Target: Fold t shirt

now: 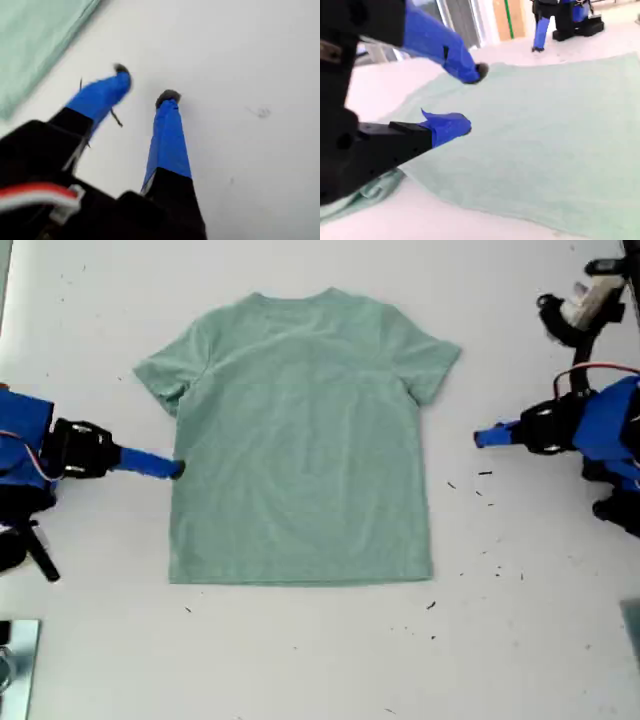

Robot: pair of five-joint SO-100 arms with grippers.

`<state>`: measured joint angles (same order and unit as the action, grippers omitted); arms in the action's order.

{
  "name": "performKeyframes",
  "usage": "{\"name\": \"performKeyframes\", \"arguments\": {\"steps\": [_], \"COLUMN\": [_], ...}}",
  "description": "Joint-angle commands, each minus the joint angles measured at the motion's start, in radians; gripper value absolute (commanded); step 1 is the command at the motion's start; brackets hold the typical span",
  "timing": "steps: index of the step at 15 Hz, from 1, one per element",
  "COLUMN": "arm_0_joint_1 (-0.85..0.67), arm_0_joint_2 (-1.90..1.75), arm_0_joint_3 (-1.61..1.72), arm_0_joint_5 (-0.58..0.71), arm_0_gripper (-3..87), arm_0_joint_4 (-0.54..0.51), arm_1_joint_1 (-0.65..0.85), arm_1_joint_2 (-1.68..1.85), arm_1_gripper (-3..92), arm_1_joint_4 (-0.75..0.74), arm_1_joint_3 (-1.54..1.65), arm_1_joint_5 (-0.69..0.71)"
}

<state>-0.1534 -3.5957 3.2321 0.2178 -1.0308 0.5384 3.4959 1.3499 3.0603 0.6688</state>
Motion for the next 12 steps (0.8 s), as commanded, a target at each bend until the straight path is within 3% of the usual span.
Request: {"name": "performKeyframes", "arguments": {"steps": [1, 12], "arm_0_joint_1": [-0.061, -0.06], "arm_0_joint_2": [-0.008, -0.008], "arm_0_joint_3": [0.009, 0.009], "arm_0_joint_5": [0.075, 0.071], "arm_0_gripper": [-0.1, -0.1], "arm_0_joint_4": [0.009, 0.009], "arm_1_joint_1": [0.009, -0.011], "arm_1_joint_2": [0.009, 0.009], "arm_1_gripper": [1.9, 1.9], "arm_1_joint_4": [-0.02, -0.02], "arm_1_joint_3": [0.048, 0.049], "arm_1_joint_5": [-0.276, -0.304]}}
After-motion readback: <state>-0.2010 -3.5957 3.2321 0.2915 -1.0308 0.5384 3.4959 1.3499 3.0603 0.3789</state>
